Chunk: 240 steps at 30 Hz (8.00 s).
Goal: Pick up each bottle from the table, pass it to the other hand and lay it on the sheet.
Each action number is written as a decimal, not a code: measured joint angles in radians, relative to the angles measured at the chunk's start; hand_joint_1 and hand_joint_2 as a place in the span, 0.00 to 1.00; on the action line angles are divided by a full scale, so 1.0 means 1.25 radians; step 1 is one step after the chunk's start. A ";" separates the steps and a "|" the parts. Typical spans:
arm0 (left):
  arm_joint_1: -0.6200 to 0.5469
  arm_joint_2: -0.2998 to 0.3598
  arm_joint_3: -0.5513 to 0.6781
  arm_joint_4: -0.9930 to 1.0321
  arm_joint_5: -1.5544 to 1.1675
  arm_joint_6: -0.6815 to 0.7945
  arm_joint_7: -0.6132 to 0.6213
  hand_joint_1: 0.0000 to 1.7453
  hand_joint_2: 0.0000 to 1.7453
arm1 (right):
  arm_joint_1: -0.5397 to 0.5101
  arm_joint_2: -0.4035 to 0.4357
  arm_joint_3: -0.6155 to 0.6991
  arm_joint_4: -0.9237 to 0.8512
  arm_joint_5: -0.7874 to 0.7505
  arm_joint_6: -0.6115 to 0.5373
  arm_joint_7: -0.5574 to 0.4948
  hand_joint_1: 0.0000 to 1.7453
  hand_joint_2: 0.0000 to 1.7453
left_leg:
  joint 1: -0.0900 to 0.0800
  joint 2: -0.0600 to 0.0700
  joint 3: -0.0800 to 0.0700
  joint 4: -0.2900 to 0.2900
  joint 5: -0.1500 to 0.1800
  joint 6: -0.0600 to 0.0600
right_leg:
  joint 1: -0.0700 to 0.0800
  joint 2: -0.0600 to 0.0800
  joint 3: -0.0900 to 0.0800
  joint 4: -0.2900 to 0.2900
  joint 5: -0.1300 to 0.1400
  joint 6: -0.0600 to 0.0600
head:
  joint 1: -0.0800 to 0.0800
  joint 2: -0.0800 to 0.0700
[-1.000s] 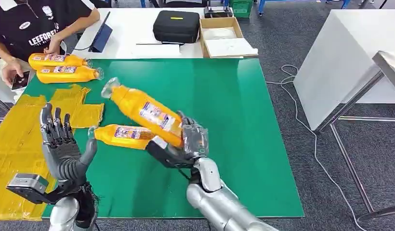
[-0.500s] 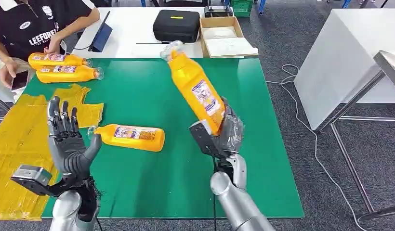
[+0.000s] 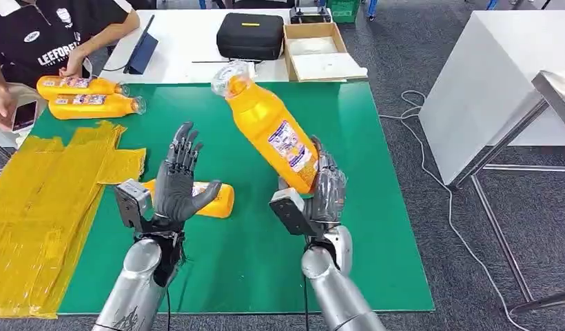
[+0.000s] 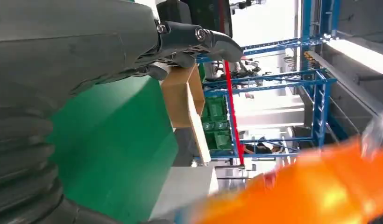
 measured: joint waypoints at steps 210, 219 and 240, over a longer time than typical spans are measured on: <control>-0.058 0.327 0.407 0.363 -1.002 0.616 0.123 0.00 1.00 | 0.432 -0.231 0.135 -0.617 -0.265 0.000 -0.138 0.00 1.00 | 0.004 0.004 -0.002 0.000 -0.001 -0.005 | 0.003 0.004 -0.006 -0.001 0.000 -0.005 | 0.000 0.000; -0.022 0.248 0.315 0.326 -0.458 0.456 -0.035 0.00 1.00 | 0.431 -0.212 0.112 -0.610 -0.093 0.000 -0.086 0.00 1.00 | 0.003 0.003 -0.002 0.000 -0.001 -0.005 | 0.002 0.004 -0.005 -0.001 0.000 -0.005 | 0.000 0.000; 0.196 0.103 0.131 -0.006 0.221 -0.118 -0.142 0.00 1.00 | 0.178 -0.096 0.069 -0.438 0.600 0.000 0.275 0.00 1.00 | 0.004 0.004 -0.002 -0.001 0.001 -0.005 | 0.002 0.005 -0.005 -0.001 0.003 -0.006 | 0.000 0.000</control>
